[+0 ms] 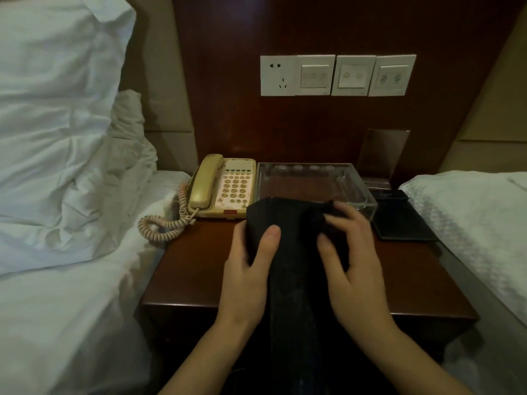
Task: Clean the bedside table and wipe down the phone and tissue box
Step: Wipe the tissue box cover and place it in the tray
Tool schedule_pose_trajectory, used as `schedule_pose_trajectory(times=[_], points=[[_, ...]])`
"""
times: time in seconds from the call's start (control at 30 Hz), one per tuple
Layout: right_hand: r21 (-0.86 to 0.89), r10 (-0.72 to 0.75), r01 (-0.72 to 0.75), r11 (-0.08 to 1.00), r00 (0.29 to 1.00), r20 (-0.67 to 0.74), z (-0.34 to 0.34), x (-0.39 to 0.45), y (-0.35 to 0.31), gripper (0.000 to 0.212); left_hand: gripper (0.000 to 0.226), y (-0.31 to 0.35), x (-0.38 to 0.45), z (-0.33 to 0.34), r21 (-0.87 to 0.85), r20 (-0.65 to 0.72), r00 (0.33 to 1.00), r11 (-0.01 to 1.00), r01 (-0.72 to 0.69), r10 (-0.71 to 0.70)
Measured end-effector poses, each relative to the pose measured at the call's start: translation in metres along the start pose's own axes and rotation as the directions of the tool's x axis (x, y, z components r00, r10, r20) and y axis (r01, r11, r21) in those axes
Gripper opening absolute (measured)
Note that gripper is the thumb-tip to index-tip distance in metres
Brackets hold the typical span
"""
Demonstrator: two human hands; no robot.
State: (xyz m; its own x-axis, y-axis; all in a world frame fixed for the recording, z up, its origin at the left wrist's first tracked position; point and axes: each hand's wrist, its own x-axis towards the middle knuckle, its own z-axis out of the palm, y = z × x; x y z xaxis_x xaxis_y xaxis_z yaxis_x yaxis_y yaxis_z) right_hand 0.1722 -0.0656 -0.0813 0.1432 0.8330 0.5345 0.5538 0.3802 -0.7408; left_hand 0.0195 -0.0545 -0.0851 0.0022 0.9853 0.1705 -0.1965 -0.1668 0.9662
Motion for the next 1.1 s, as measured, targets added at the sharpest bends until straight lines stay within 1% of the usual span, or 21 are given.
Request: schedule_pose_trajectory(times=[0.1,0.2,0.3,0.4,0.47,0.5,0.53,0.57,0.6,0.63,0.67,0.7,0.73,0.77,0.8,0.83,0.9,0.97,1.03,1.1], points=[[0.053,0.026,-0.022,0.998,0.997,-0.070,0.000,0.019,-0.002,0.027,0.054,0.000,0.000,0.003,0.015,0.023,1.000,1.000,-0.005,0.005],[0.020,0.028,-0.028,0.999,0.999,-0.026,0.007,-0.008,0.001,0.025,0.048,-0.001,0.007,0.000,-0.026,-0.007,0.999,0.998,0.050,-0.050],[0.022,0.066,-0.066,0.998,0.998,0.000,0.008,-0.021,0.005,0.022,0.055,0.000,0.015,-0.002,0.016,0.014,0.997,0.997,0.070,-0.070],[0.024,0.109,-0.109,0.994,0.994,0.000,0.009,-0.008,0.009,0.021,0.064,-0.003,0.023,-0.008,0.096,0.012,0.985,0.981,0.170,-0.172],[0.048,0.147,-0.146,0.988,0.989,-0.012,0.010,-0.003,0.012,0.021,0.081,0.002,0.027,-0.012,0.175,0.074,0.954,0.945,0.274,-0.291],[0.071,0.175,-0.173,0.982,0.984,-0.021,0.009,-0.003,0.013,0.021,0.083,0.005,0.024,-0.015,0.194,0.111,0.919,0.915,0.353,-0.378],[0.098,0.200,-0.196,0.976,0.979,-0.035,0.007,-0.002,0.015,0.021,0.076,0.008,0.024,-0.013,0.214,0.129,0.889,0.888,0.408,-0.440],[0.117,0.218,-0.211,0.970,0.975,-0.050,0.006,-0.002,0.016,0.023,0.061,0.004,0.025,-0.019,0.232,0.166,0.874,0.879,0.416,-0.457],[0.124,0.231,-0.222,0.967,0.971,-0.062,0.005,-0.001,0.016,0.025,0.056,0.002,0.023,-0.025,0.215,0.174,0.849,0.861,0.461,-0.499],[0.117,0.234,-0.225,0.967,0.970,-0.068,0.006,0.000,0.017,0.024,0.072,-0.017,0.026,-0.031,0.206,0.209,0.838,0.860,0.467,-0.505],[0.096,0.229,-0.222,0.970,0.971,-0.066,0.006,0.001,0.016,0.022,0.097,-0.030,0.029,-0.039,0.198,0.220,0.854,0.879,0.434,-0.471],[0.069,0.220,-0.216,0.974,0.974,-0.058,0.007,0.000,0.015,0.021,0.105,-0.036,0.027,-0.040,0.143,0.212,0.869,0.894,0.424,-0.446],[0.045,0.201,-0.199,0.979,0.978,-0.047,0.008,-0.002,0.012,0.021,0.089,-0.028,0.021,-0.042,0.097,0.178,0.877,0.894,0.437,-0.447],[0.020,0.163,-0.163,0.987,0.986,-0.034,0.008,-0.007,0.009,0.022,0.063,-0.018,0.015,-0.028,0.121,0.134,0.882,0.891,0.437,-0.451],[-0.011,0.113,-0.113,0.993,0.994,-0.010,0.009,-0.012,0.006,0.023,0.048,-0.007,0.007,-0.015,0.139,0.039,0.905,0.900,0.414,-0.423],[-0.049,0.067,-0.065,0.997,0.997,0.030,0.010,-0.019,0.003,0.024,0.047,-0.007,-0.004,-0.013,0.137,0.018,0.929,0.921,0.364,-0.370],[-0.102,0.022,-0.011,0.995,0.994,0.109,0.011,-0.029,-0.006,0.026,0.055,0.000,-0.019,-0.010,0.137,0.021,0.953,0.945,0.296,-0.302],[-0.082,0.002,0.010,0.997,0.990,0.144,0.012,-0.026,-0.011,0.027,0.061,0.000,-0.013,-0.008,0.161,0.026,0.969,0.957,0.240,-0.247],[-0.019,-0.033,0.036,0.999,0.990,0.140,0.013,-0.007,-0.010,0.025,0.062,0.002,-0.010,-0.007,0.194,0.046,0.974,0.959,0.209,-0.222],[0.037,-0.017,0.014,0.999,0.996,0.091,0.014,0.018,-0.010,0.022,0.048,0.005,-0.016,-0.003,0.240,0.063,0.981,0.957,0.161,-0.181]])
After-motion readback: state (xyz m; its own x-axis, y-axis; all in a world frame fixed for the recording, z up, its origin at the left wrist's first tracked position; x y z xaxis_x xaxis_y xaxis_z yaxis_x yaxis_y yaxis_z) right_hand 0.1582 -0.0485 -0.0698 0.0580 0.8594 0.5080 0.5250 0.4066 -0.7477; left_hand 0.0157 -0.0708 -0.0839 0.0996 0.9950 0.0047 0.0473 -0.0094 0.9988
